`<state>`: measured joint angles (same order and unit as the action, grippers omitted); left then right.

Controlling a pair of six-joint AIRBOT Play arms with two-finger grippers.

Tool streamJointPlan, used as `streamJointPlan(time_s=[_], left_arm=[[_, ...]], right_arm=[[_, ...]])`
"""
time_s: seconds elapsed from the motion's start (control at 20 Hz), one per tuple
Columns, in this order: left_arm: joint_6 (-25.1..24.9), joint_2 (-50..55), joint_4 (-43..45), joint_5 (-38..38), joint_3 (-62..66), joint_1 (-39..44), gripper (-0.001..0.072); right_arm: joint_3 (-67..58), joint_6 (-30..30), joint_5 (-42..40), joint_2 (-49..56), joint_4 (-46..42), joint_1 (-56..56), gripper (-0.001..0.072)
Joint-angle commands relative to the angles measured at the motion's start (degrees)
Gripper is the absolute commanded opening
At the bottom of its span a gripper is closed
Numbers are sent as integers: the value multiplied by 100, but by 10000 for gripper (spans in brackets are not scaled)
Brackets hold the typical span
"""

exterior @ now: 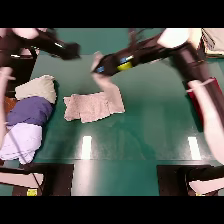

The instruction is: Fold the shirts.

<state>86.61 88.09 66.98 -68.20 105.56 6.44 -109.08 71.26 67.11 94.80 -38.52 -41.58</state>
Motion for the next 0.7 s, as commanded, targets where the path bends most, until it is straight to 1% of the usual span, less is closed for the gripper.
streamJointPlan(time_s=[0.0,0.05,0.1,0.15,0.25,0.3,0.4,0.55,0.6,0.65], left_arm=[[-4,-997,527,-212,157,-1008,25],[-4,-1167,525,-232,157,-1198,25],[-4,-1305,525,-254,155,-1351,25],[-4,-1384,522,-286,155,-1445,25],[-7,-1434,516,-407,151,-1488,25],[-7,-1434,496,-511,151,-1488,25],[-4,-1427,420,-636,151,-1488,25],[-4,-1421,315,-651,151,-1464,25],[-7,-1416,146,-682,151,-1464,25],[-9,-1416,26,-673,140,-1462,25]], right_arm=[[-439,-540,-667,861,243,-876,427],[-678,-546,-616,1113,232,-986,568],[-857,-553,-470,1294,232,-1008,577],[-911,-540,-302,1377,232,-942,571],[-529,-417,-42,1239,232,-603,520],[-249,-417,133,1104,203,-358,520],[481,-177,431,708,-293,249,503],[1707,424,496,68,-1635,1261,504],[2092,601,483,-70,-1777,1596,553],[2371,697,487,-111,-1668,1884,661]])
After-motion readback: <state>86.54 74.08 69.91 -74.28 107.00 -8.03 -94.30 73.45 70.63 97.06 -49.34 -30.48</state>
